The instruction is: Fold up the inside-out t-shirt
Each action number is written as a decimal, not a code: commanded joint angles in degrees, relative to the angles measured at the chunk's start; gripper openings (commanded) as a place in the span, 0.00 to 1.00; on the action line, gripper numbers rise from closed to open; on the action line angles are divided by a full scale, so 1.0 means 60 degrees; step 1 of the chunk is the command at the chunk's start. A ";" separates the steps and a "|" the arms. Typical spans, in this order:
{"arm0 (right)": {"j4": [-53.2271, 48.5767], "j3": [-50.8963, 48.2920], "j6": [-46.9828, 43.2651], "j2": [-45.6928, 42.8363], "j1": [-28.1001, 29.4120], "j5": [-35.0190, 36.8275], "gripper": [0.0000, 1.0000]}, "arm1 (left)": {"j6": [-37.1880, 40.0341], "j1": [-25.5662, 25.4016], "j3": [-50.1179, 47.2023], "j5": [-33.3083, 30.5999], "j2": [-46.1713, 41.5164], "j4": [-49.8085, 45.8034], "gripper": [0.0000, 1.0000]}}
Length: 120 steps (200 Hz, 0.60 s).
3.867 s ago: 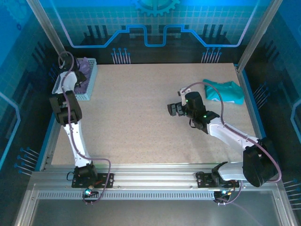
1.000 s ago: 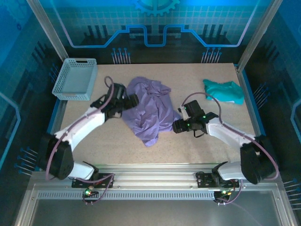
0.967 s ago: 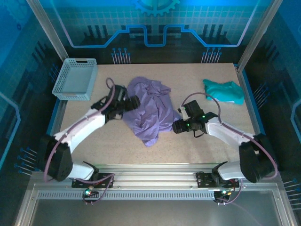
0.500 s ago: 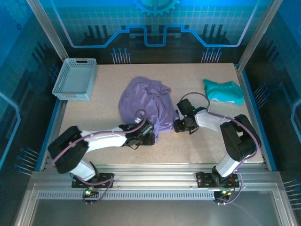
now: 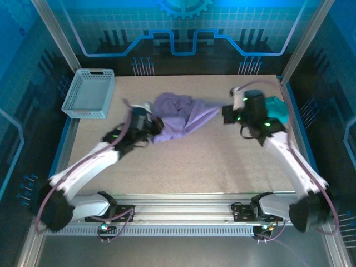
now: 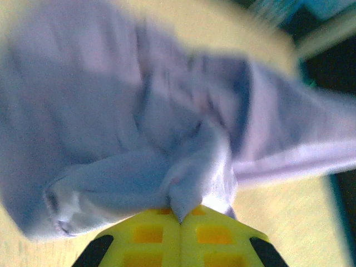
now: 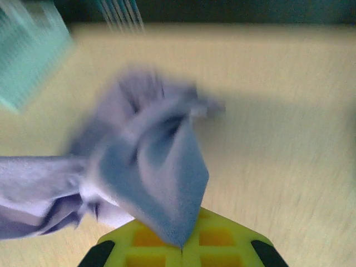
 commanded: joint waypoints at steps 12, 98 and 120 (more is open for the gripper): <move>-0.0798 0.2439 -0.0607 -0.0682 -0.0203 -0.0561 0.00 | 0.0478 0.1378 0.2051 0.0665 -0.1400 -0.0660 0.00; -0.1885 0.4305 -0.1367 -0.0350 -0.0800 0.0519 0.00 | 0.0058 0.3943 0.3799 0.1177 -0.0777 -0.1091 0.00; -0.1949 0.4638 -0.1272 -0.0310 -0.1342 0.0328 0.00 | -0.0108 0.4574 0.4148 0.1381 -0.0695 -0.1115 0.00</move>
